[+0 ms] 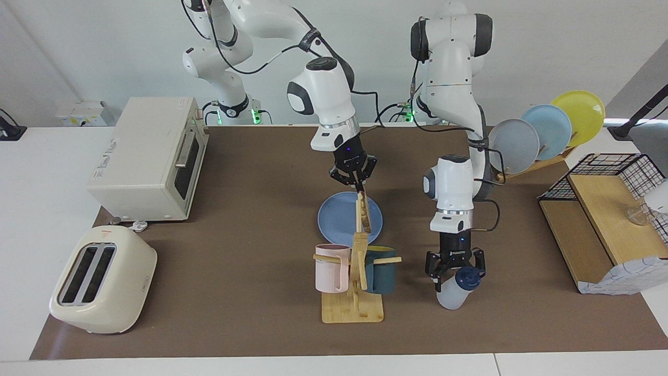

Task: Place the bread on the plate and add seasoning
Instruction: 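Carry the toast to the plate while the left gripper grasps the bottle, then lower the toast onto the blue plate and open the right gripper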

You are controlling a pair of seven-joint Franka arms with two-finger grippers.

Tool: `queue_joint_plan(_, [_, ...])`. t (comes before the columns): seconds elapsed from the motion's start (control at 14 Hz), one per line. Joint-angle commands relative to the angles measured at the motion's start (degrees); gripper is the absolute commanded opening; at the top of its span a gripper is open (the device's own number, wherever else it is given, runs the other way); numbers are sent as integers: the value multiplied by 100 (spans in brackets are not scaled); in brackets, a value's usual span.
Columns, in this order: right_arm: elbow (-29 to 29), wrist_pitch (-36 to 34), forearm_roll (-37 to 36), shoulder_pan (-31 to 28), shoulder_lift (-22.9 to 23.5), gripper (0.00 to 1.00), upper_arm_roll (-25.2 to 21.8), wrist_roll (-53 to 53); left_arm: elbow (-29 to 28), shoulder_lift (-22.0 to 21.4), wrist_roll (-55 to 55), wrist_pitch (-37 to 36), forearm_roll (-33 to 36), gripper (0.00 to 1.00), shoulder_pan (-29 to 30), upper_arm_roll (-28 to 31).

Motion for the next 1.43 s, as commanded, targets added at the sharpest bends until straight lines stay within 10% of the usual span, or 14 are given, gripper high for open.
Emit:
queue_joint_plan(0.0, [-183,358,-2,-50,54,0,35,-100,198,127,-43,-82,-95,100,-5,43])
queue_joint_plan(0.14, [-201,358,-2,-41,45,0,35,-100,207,127,-122,-73,-104,73,-5,43])
queue_joint_plan(0.29, [-227,358,-2,-50,36,0,35,-118,277,127,-228,-82,-77,11,4,43])
queue_joint_plan(0.36, [-306,367,-2,-50,19,0,35,-118,303,127,-237,-73,-60,0,100,43])
queue_joint_plan(0.72, [-622,367,-2,-340,-78,11,35,-276,303,127,-263,-12,-42,0,162,34])
queue_joint_plan(0.86, [-658,341,-2,-418,-87,100,35,-276,303,83,-237,-12,-42,0,197,34])
queue_joint_plan(1.36, [-588,-54,-2,-647,-139,100,18,-258,303,-513,296,-783,185,0,250,51])
